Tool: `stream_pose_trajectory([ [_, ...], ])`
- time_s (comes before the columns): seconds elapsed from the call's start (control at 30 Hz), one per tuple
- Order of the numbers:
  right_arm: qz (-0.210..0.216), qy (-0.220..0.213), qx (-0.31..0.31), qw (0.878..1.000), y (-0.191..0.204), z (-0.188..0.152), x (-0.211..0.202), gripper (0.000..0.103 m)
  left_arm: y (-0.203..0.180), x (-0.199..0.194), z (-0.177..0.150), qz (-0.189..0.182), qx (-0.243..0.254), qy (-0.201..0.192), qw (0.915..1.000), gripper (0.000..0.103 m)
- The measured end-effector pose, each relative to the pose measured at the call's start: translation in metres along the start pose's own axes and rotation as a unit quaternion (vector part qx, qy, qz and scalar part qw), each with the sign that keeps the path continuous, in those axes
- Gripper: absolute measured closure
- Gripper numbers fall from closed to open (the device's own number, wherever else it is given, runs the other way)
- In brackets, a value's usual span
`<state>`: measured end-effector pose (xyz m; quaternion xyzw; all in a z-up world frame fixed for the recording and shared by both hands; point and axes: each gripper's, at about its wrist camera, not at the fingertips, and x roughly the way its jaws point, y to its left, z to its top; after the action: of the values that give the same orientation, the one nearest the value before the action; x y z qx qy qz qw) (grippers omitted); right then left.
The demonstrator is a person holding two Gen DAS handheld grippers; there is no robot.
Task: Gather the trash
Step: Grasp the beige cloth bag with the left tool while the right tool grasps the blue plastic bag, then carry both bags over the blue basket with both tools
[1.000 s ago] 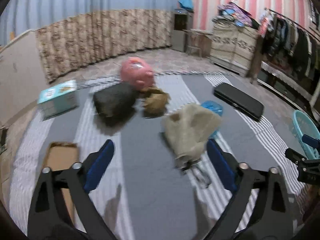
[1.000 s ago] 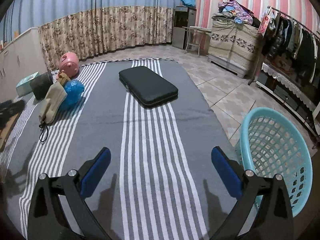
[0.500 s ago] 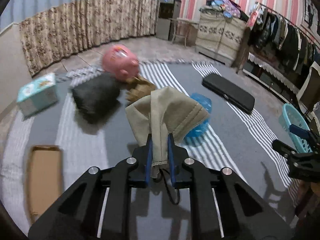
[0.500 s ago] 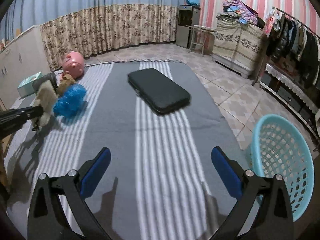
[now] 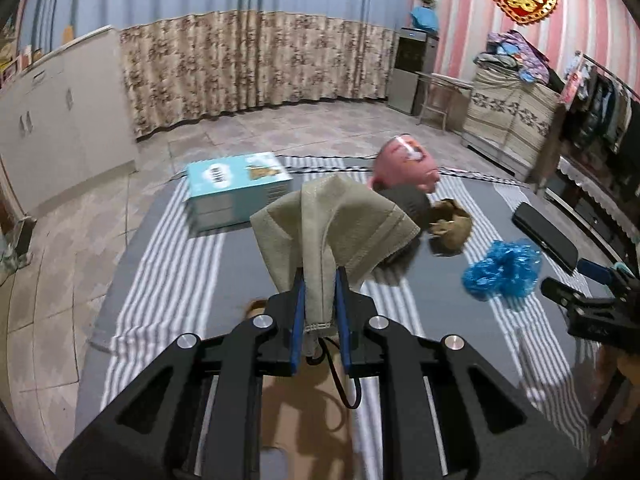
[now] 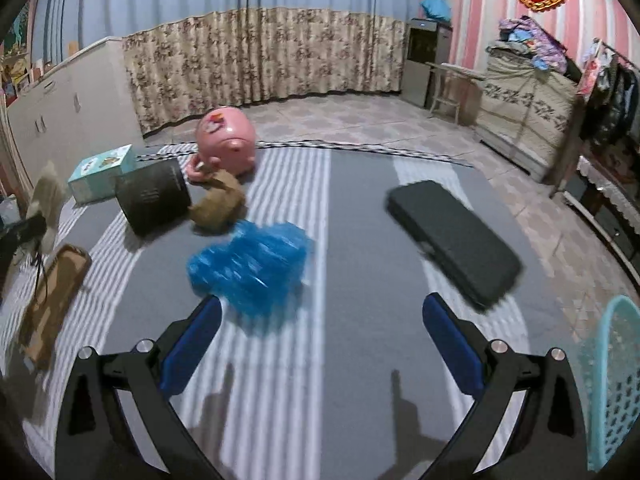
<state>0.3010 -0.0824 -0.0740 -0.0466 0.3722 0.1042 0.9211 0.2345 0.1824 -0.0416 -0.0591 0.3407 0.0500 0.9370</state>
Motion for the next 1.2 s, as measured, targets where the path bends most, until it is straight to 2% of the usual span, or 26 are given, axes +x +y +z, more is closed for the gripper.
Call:
stream_pose_trajectory([
  [0.17,0.004,0.035,-0.011,0.999,0.019,0.011,0.035,0.008,0.009,-0.004,-0.001,0.012,-0.004,-0.005,0.9999,0.090],
  [0.2,0.010,0.043,-0.016,0.999,0.022,0.011,0.039,0.020,0.012,-0.004,0.000,0.012,-0.005,-0.006,0.9999,0.090],
  [0.23,0.020,0.053,-0.020,0.998,0.025,0.010,0.044,0.040,0.014,-0.005,0.001,0.013,-0.008,-0.007,0.9999,0.090],
  [0.27,0.033,0.065,-0.023,0.997,0.029,0.008,0.048,0.053,0.014,-0.005,0.002,0.014,-0.009,-0.008,0.9998,0.090],
  [0.3,0.040,0.068,-0.025,0.997,0.030,0.006,0.048,0.056,0.012,-0.007,0.004,0.015,-0.010,-0.011,0.9998,0.090],
  [0.37,0.045,0.050,-0.033,0.997,0.031,0.004,0.039,0.069,0.009,-0.010,0.006,0.016,-0.009,-0.016,0.9997,0.090],
  [0.47,0.042,0.019,-0.042,0.998,0.023,0.004,0.018,0.077,-0.003,-0.015,0.009,0.016,0.001,-0.019,0.9997,0.090],
  [0.6,0.038,-0.021,-0.026,0.999,-0.013,0.002,-0.020,0.080,-0.024,-0.023,0.014,0.011,0.014,-0.032,0.9993,0.090],
  [0.77,0.008,-0.061,-0.005,0.998,-0.073,-0.013,-0.071,0.080,-0.061,-0.029,0.020,-0.012,0.026,-0.038,0.9989,0.090],
  [1.03,-0.070,-0.094,0.076,0.990,-0.201,-0.056,-0.150,0.080,-0.157,-0.038,0.020,-0.070,0.067,-0.048,0.9941,0.090],
  [1.2,-0.121,-0.101,0.120,0.980,-0.265,-0.083,-0.176,0.080,-0.220,-0.039,0.016,-0.108,0.092,-0.046,0.9888,0.090],
])
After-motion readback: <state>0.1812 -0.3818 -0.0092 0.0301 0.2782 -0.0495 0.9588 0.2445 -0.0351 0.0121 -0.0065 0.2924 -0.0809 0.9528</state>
